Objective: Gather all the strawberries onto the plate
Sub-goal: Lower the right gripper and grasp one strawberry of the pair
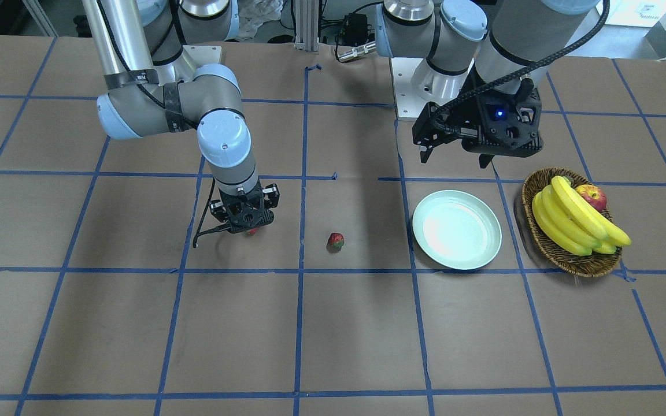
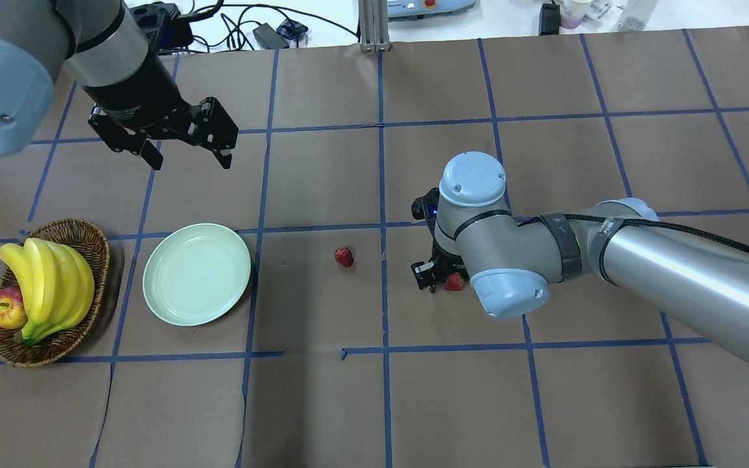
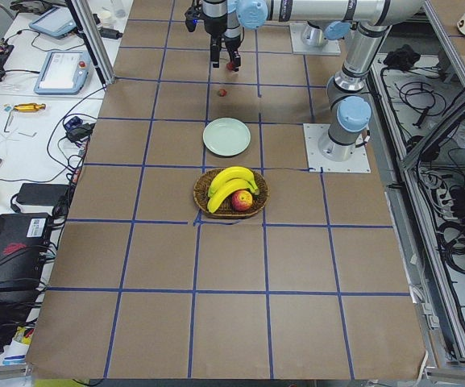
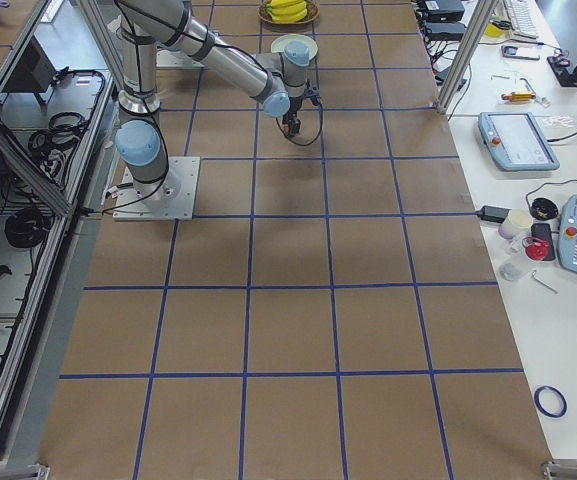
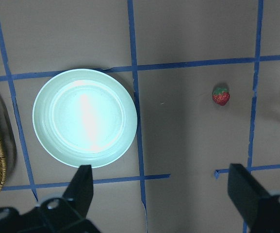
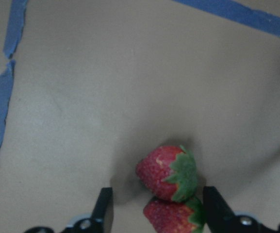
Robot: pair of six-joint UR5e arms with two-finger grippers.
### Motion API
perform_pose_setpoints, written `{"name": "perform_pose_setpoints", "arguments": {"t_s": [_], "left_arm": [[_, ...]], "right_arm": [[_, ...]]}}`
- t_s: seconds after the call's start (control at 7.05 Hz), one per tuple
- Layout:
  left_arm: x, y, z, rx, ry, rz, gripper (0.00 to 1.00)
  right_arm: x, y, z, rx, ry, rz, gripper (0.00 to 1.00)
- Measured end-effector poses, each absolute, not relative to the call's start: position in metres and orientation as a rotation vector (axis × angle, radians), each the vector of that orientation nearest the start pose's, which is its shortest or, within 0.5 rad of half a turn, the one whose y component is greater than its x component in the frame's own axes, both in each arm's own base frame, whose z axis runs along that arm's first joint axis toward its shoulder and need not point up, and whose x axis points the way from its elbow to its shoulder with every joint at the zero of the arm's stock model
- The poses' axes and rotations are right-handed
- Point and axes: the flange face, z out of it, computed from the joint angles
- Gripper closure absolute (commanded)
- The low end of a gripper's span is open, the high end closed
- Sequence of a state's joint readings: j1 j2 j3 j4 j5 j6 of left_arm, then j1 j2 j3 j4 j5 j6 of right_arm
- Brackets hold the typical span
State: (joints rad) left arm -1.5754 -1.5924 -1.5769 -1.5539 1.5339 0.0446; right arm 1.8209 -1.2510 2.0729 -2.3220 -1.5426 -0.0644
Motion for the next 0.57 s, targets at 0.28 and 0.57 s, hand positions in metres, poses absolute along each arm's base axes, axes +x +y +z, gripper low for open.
{"name": "perform_pose_setpoints", "arguments": {"t_s": [0.28,0.57], "left_arm": [[-0.1393,-0.4992,0.4760,0.079,3.178,0.016,0.00],[-0.1393,-0.4992,0.4760,0.078,3.178,0.016,0.00]], "right_arm": [[0.2532,-0.4419,0.1706,-0.487,3.081,0.121,0.72],[0.2528,-0.4406,0.1695,-0.485,3.082,0.126,0.74]]}}
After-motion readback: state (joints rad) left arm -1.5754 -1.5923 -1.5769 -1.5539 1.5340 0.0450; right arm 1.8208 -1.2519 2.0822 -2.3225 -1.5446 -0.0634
